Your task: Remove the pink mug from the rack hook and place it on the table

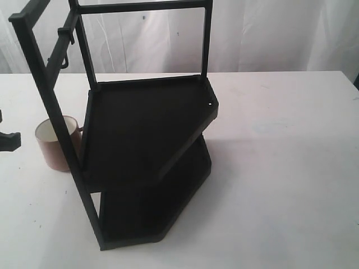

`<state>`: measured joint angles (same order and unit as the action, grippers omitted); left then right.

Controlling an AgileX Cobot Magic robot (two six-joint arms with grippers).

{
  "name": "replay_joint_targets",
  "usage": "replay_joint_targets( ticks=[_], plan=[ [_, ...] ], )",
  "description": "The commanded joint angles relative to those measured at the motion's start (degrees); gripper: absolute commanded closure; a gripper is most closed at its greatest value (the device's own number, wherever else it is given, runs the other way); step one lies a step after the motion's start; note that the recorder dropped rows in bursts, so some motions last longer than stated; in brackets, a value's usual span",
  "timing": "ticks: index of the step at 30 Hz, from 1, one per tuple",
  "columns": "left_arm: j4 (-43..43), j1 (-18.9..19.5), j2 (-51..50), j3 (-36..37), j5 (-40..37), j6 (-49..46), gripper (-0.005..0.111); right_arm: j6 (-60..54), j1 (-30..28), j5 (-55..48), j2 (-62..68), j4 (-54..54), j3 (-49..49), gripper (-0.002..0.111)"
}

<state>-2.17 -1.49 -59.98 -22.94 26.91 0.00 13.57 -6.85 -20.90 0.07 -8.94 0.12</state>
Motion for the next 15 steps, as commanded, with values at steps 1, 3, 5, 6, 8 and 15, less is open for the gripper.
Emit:
replay_joint_targets(
  ticks=[1, 3, 5, 6, 8, 15],
  plan=[
    [-6.7, 0.1, 6.2, -0.3, -4.9, -2.6, 0.107, 0.1, 0.2, 0.4, -0.1, 0.1, -0.1, 0.108],
    [-10.4, 0.1, 11.7, -0.3, -9.7, -2.4, 0.107, 0.1, 0.2, 0.4, -0.1, 0.1, -0.1, 0.108],
    [-11.0, 0.1, 17.8, 0.0, -12.9, -2.4, 0.107, 0.1, 0.2, 0.4, -0.1, 0.1, -0.1, 0.108],
    [-11.0, 0.1, 20.8, 0.5, -13.0, -2.8, 0.107, 0.1, 0.2, 0.4, -0.1, 0.1, -0.1, 0.108],
    [-10.7, 0.1, 26.0, 1.3, -12.9, -3.5, 0.107, 0.1, 0.2, 0.4, -0.1, 0.1, -0.1, 0.108],
    [-10.7, 0.1, 42.0, 1.5, -21.1, -6.1, 0.107, 0.1, 0.2, 0.4, -0.1, 0.1, -0.1, 0.108]
  ],
)
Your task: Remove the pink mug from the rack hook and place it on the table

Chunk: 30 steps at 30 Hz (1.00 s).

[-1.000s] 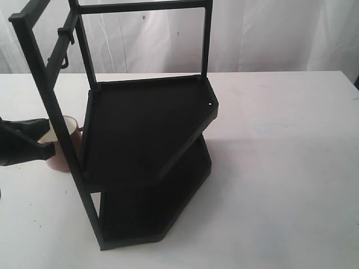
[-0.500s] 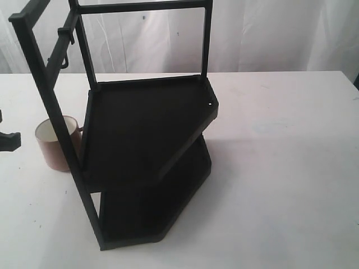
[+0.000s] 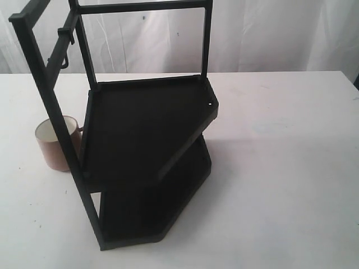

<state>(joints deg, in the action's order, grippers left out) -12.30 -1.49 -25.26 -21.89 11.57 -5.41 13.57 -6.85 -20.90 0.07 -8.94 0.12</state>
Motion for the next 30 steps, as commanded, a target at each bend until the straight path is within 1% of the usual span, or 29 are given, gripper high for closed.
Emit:
replay_joint_targets(
  ticks=[1, 5, 21, 23, 24, 26, 27, 29, 30],
  plan=[
    [-0.5, 0.1, 8.9, 0.5, -8.0, -0.7, 0.107, 0.1, 0.2, 0.4, -0.1, 0.1, -0.1, 0.108],
    [-0.5, 0.1, 12.8, 0.5, -11.9, -0.8, 0.107, 0.1, 0.2, 0.4, -0.1, 0.1, -0.1, 0.108],
    [-0.5, 0.1, 13.3, 0.5, -12.5, -0.8, 0.107, 0.1, 0.2, 0.4, -0.1, 0.1, -0.1, 0.108],
    [-0.1, 1.3, 14.9, 0.6, -14.3, -1.0, 0.107, 0.1, 0.2, 0.4, -0.1, 0.1, -0.1, 0.108],
    [3.3, 2.3, 16.0, 0.6, -16.1, -1.3, 0.107, 0.1, 0.2, 0.4, -0.1, 0.1, -0.1, 0.108],
    [15.5, 4.7, 18.9, 1.2, -20.9, -1.3, 0.107, 0.1, 0.2, 0.4, -0.1, 0.1, -0.1, 0.108],
    [18.8, 5.7, 20.1, 1.9, -22.5, -0.7, 0.107, 0.1, 0.2, 0.4, -0.1, 0.1, -0.1, 0.108],
    [18.9, 7.5, 23.0, 4.9, -22.8, 0.6, 0.107, 0.1, 0.2, 0.4, -0.1, 0.1, -0.1, 0.108],
    [18.2, 8.0, 24.2, 7.2, -21.8, 1.0, 0.107, 0.1, 0.2, 0.4, -0.1, 0.1, -0.1, 0.108]
  ],
)
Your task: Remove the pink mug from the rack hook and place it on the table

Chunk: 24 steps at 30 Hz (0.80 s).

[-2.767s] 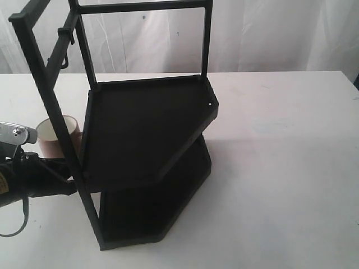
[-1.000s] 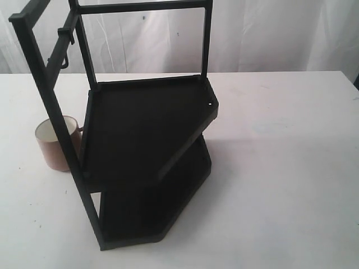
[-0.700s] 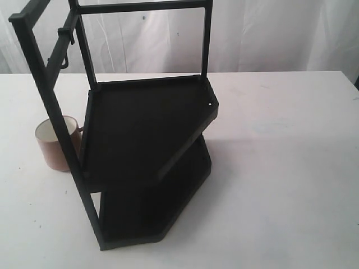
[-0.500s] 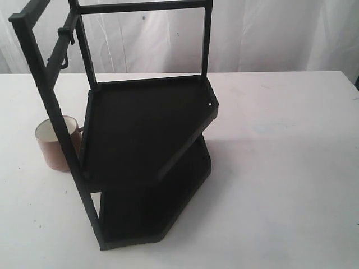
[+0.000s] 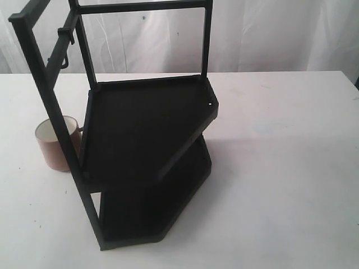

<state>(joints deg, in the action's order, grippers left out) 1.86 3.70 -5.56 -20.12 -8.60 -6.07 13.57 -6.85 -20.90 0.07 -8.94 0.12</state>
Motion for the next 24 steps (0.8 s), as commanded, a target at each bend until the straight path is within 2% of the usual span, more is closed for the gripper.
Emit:
replay_joint_targets(
  ticks=[1, 6, 7, 8, 10, 12, 24],
  plan=[
    [3.3, 2.9, 5.6, 8.0, -0.4, 1.6, 0.107, 0.1, 0.2, 0.4, -0.1, 0.1, -0.1, 0.108],
    [-1.9, 2.9, 5.6, 20.1, 8.1, 5.4, 0.107, 0.1, 0.2, 0.4, -0.1, 0.1, -0.1, 0.108],
    [-2.3, 2.9, 5.6, 20.1, 6.8, 6.8, 0.107, 0.1, 0.2, 0.4, -0.1, 0.1, -0.1, 0.108],
    [-2.3, 2.8, 5.6, 20.1, -0.8, 7.4, 0.107, 0.1, 0.2, 0.4, -0.1, 0.1, -0.1, 0.108],
    [-2.4, 2.7, 5.6, 20.1, -8.1, 6.7, 0.107, 0.1, 0.2, 0.4, -0.1, 0.1, -0.1, 0.108],
    [-2.3, 2.6, 5.6, 20.1, -7.5, 4.2, 0.107, 0.1, 0.2, 0.4, -0.1, 0.1, -0.1, 0.108],
    [-2.2, 2.6, 5.6, 20.1, -6.0, 4.1, 0.107, 0.1, 0.2, 0.4, -0.1, 0.1, -0.1, 0.108]
  ],
)
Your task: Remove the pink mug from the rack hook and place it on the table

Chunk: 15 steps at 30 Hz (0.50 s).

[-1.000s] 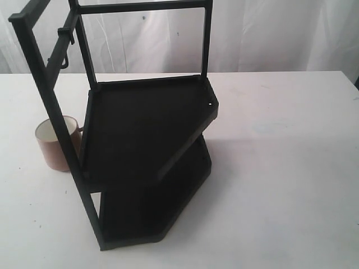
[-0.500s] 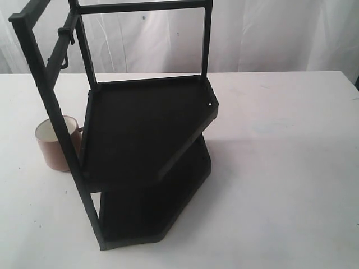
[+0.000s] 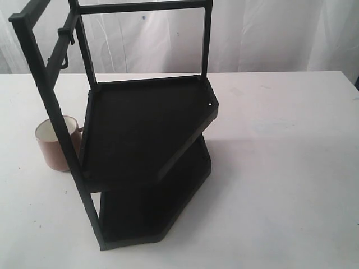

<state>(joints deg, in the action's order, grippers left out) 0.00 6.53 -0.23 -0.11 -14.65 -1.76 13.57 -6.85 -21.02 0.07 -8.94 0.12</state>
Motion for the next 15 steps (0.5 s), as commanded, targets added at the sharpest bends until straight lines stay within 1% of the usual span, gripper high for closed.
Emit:
replay_joint_targets(
  ticks=[1, 4, 15],
  plan=[
    [-0.3, -0.3, 0.2, 0.1, 0.0, -0.2, 0.107, 0.1, 0.2, 0.5, -0.1, 0.1, -0.1, 0.108],
    [-0.3, -0.3, 0.2, 0.1, 0.0, -0.2, 0.107, 0.1, 2.0, 1.7, -0.1, 0.1, -0.1, 0.108],
    [-0.3, -0.3, 0.2, 0.1, 0.0, -0.2, 0.107, 0.1, 2.0, 1.8, -0.1, 0.1, -0.1, 0.108]
  ],
)
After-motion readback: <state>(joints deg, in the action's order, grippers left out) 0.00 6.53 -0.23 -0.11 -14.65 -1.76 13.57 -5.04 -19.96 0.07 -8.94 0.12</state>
